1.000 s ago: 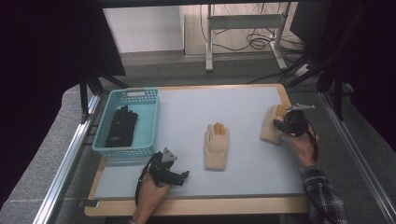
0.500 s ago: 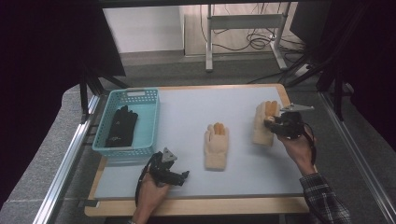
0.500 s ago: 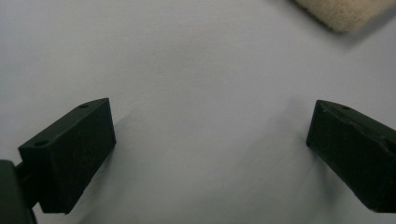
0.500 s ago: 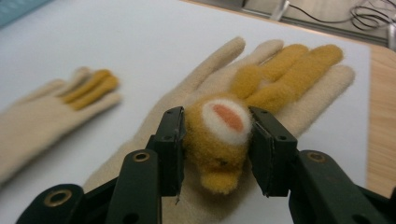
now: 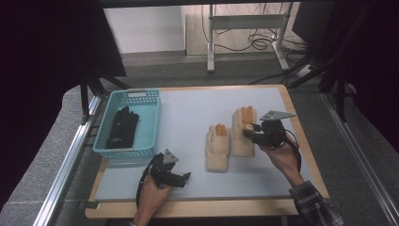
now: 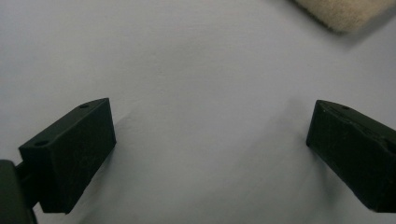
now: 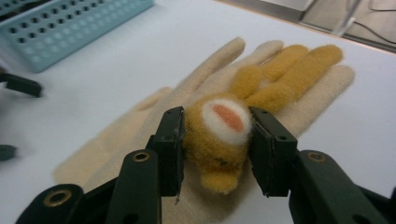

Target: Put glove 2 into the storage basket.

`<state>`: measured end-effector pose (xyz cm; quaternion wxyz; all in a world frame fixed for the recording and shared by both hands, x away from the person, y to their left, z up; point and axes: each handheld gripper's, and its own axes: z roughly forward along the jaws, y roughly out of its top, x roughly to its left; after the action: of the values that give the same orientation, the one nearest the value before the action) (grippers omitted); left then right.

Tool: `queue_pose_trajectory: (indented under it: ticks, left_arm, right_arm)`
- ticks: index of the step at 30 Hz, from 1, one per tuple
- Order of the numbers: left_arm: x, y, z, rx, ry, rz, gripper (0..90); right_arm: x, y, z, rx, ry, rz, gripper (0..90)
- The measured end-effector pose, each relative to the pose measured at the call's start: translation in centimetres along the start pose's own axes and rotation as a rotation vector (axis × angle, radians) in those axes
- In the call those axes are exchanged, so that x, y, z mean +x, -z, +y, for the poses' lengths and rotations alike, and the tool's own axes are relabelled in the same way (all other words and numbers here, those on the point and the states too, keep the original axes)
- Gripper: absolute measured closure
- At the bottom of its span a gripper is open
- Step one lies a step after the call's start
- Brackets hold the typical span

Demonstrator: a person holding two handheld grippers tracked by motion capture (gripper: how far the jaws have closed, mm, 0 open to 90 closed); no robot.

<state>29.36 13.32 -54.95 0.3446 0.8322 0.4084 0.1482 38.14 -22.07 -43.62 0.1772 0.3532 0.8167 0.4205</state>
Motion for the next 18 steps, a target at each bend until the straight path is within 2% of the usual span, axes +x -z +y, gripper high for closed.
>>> queue_pose_trajectory:
  ticks: [6,11,16,18]
  left_arm:
    - [0.0,0.0,0.0,-0.002,0.002,0.001,1.5]
    - [0.0,0.0,0.0,-0.002,0.001,0.001,1.6]
    - [0.0,0.0,0.0,-0.002,0.001,0.002,1.6]
    - [0.0,0.0,0.0,-0.005,0.004,0.002,1.6]
  right_arm:
    - [3.0,-1.6,0.5,0.005,0.013,0.069,57.5]
    - [5.2,-3.1,0.8,0.014,0.005,0.099,57.5]
    - [6.5,-4.7,0.4,0.035,0.003,0.095,57.4]
    - [6.7,-5.4,-0.1,0.052,-0.005,0.075,57.4]
